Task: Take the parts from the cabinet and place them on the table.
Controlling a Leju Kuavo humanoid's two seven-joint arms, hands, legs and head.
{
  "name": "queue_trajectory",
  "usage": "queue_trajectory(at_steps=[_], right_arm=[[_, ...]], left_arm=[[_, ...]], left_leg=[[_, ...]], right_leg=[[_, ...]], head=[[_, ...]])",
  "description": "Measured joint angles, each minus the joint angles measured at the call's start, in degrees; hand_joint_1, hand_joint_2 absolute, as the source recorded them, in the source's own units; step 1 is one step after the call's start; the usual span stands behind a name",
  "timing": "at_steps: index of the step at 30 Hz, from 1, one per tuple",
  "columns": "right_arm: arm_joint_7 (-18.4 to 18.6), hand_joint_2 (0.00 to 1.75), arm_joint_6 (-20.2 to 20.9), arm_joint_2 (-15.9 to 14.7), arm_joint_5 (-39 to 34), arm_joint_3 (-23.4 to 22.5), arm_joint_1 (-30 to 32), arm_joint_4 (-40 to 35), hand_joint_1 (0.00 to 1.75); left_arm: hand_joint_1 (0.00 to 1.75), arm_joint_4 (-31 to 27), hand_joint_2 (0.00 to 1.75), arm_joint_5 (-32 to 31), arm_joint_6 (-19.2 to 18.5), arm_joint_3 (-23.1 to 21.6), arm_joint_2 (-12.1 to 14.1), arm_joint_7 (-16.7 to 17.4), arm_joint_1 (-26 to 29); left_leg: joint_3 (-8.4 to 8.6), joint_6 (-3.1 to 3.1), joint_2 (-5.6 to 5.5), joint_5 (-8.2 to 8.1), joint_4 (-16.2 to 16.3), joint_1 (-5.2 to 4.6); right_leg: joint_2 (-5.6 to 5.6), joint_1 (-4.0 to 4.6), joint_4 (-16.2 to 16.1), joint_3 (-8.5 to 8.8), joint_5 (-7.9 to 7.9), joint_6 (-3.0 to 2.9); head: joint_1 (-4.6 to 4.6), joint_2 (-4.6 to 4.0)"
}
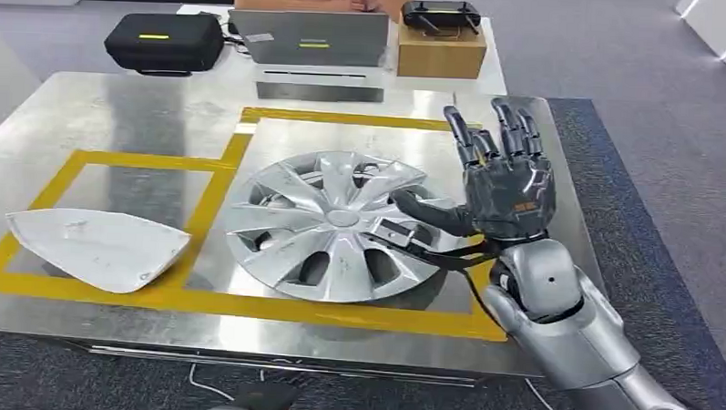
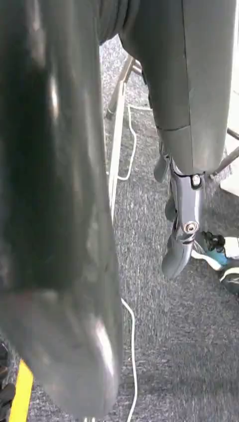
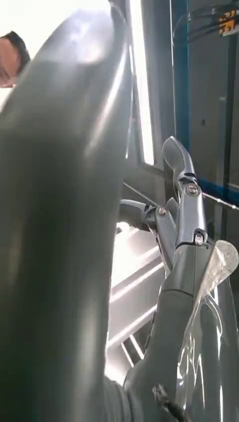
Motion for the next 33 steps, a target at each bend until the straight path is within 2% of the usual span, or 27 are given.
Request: queue_trajectory(at_steps=[4,15,33], right_arm=[[0.0,0.00,0.0,-0.2,0.0,-0.2,0.1,-0.2,0.00],[-0.1,0.00,0.0,-0.2,0.0,-0.5,0.4,-0.3,0.00],[-0.1,0.00,0.0,-0.2,0.0,-0.5,0.5,-0.3,0.00]], left_arm=[[0.00,0.0,0.00,0.0,0.0,-0.4,0.0,0.1,0.0],[0.00,0.0,0.00,0.0,-0.6,-1.1,0.1,3.0,0.0],[0.00,0.0,0.00,0.0,-0.6,-1.2,0.2,3.2,-0.1]], left_leg=[[0.00,0.00,0.01,0.00,0.0,0.00],[0.00,0.00,0.01,0.00,0.0,0.00],[0.00,0.00,0.01,0.00,0.0,0.00]], right_leg=[[0.00,0.00,0.0,0.00,0.00,0.00],[0.00,0.00,0.0,0.00,0.00,0.00],[0.00,0.00,0.0,0.00,0.00,0.00]], head=[[0.00,0.00],[0.00,0.00],[0.00,0.00]])
